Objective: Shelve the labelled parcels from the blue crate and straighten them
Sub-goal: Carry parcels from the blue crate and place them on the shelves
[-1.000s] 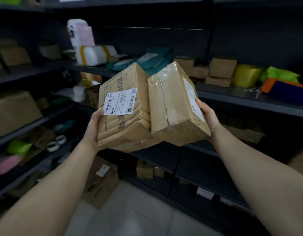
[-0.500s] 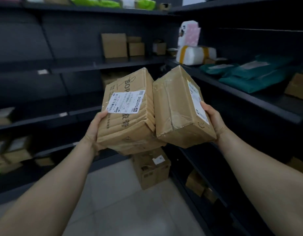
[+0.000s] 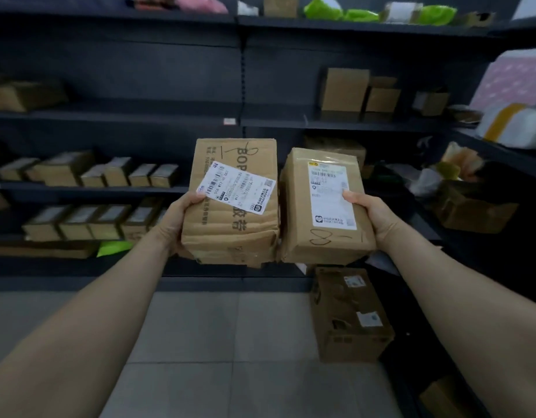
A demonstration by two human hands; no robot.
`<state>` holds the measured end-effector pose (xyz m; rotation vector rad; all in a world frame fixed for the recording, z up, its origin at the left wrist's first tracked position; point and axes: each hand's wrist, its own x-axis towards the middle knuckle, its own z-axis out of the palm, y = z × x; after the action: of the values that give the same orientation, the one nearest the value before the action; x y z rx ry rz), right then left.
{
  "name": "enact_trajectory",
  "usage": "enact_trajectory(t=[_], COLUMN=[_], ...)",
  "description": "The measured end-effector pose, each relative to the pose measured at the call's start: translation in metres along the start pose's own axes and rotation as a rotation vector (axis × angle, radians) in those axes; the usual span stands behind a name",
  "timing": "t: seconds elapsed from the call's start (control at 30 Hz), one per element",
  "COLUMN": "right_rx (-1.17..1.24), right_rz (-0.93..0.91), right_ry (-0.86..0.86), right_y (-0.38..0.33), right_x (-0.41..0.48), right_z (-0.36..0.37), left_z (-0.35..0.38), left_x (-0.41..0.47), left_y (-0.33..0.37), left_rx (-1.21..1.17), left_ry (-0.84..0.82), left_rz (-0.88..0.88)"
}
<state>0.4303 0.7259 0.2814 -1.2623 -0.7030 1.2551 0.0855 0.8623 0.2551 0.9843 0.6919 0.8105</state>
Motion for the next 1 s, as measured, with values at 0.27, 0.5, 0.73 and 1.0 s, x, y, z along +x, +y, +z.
enact_trajectory(t=[0.27, 0.5, 0.73, 1.0], right_rx=[-0.004, -0.054, -0.123, -0.185], right_rz=[0.06, 0.094, 0.112, 0.178], right_ry=[-0.048, -0.129, -0.185, -0.223], right_y=[0.02, 0.04, 0.053, 0.058], right_x=[0.1, 0.172, 0.265, 0.372], right_z=[0.112, 0.188, 0.221, 0.252], left_z=[-0.114, -0.178, -0.232, -0.289], left_x=[0.013, 0.028, 0.077, 0.143], left_y=[0.039, 0.056, 0.053, 0.058], left_rx=[0.121, 0.094, 0.095, 0.088], left_ry=[0.169, 0.251, 0.359, 0.449], left_rz=[-0.012, -0.012, -0.048, -0.075])
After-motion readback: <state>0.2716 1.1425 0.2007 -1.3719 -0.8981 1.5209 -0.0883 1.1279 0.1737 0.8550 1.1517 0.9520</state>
